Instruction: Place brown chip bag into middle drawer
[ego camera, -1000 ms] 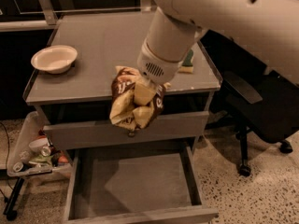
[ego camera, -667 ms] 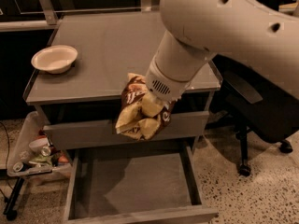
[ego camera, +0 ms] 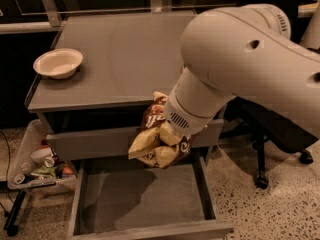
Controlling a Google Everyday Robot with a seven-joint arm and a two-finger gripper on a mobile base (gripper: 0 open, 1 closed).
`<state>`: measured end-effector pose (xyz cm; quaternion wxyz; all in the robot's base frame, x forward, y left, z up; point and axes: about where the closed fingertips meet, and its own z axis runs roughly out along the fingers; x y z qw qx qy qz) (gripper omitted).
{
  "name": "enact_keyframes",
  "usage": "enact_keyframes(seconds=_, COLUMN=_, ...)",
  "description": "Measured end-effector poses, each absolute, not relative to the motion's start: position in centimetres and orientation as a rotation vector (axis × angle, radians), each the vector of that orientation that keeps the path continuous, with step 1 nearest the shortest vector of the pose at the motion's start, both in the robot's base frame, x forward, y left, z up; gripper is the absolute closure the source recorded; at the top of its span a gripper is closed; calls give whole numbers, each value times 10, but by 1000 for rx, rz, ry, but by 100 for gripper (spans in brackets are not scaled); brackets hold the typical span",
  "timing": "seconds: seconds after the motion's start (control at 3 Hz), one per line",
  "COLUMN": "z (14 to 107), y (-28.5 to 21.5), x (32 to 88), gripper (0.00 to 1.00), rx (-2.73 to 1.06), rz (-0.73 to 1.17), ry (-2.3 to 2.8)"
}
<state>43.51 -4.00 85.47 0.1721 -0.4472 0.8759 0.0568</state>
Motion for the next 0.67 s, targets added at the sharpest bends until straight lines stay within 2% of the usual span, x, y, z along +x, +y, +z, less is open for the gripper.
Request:
enact_keyframes(seconds=0.33, z=858, y=-40, x=435, gripper=100, rx=-1274, rz=92, ry=2470)
enact_keyframes(seconds=0.67, z=830, y=-52, x=413, gripper=100, rx=-1209, rz=115, ry=2544)
